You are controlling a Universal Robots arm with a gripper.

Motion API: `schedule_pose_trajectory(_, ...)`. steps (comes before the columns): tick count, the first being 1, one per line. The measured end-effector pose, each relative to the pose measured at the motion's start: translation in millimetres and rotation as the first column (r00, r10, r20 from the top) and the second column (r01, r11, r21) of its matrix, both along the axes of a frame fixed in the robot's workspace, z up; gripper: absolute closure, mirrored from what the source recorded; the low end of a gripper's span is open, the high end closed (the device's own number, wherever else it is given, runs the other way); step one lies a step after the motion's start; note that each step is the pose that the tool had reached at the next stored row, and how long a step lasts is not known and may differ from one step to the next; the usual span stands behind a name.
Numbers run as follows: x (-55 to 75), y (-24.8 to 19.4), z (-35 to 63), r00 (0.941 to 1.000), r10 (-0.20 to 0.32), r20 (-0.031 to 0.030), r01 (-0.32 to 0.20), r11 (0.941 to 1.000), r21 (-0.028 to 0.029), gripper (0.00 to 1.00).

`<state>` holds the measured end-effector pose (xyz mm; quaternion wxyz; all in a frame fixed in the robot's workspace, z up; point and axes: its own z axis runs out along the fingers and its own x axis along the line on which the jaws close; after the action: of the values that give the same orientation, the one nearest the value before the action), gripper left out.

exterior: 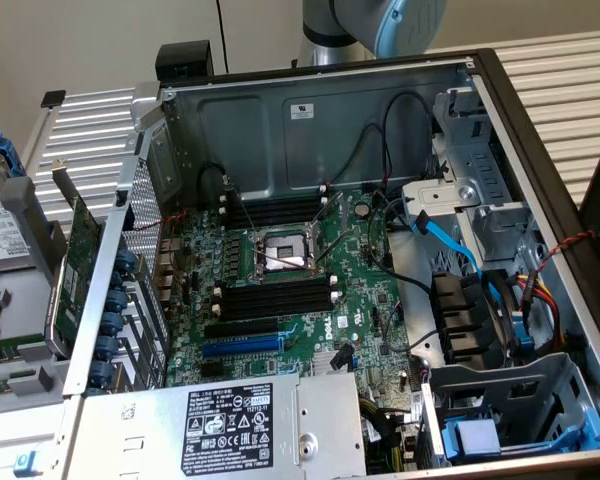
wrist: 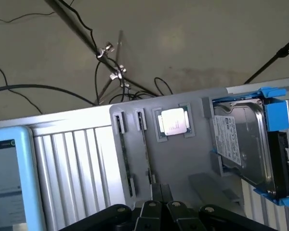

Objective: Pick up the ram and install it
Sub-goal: 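Pick up the ram and move it above insertion slot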

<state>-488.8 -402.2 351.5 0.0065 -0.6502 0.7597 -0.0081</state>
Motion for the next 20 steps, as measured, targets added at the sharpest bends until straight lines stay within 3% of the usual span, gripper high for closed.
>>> schedule_pose_trajectory(4,0.1,-0.5,-2.0,0.9987,0.05,-0.0023,-0.05,0.9987,-0.0001,0.9)
schedule_pose_trajectory(12,0.2,-1.6,-4.8,0.987,0.161,-0.0019,-0.161,0.987,0.0,0.9)
schedule_pose_trajectory(17,0.1,-6.0,-6.9,0.9827,0.185,-0.002,-0.185,0.9827,0.0,0.69)
schedule_pose_trajectory(20,0.1,-9.4,-10.3,0.9804,0.197,-0.0021,-0.197,0.9804,0.0,0.69)
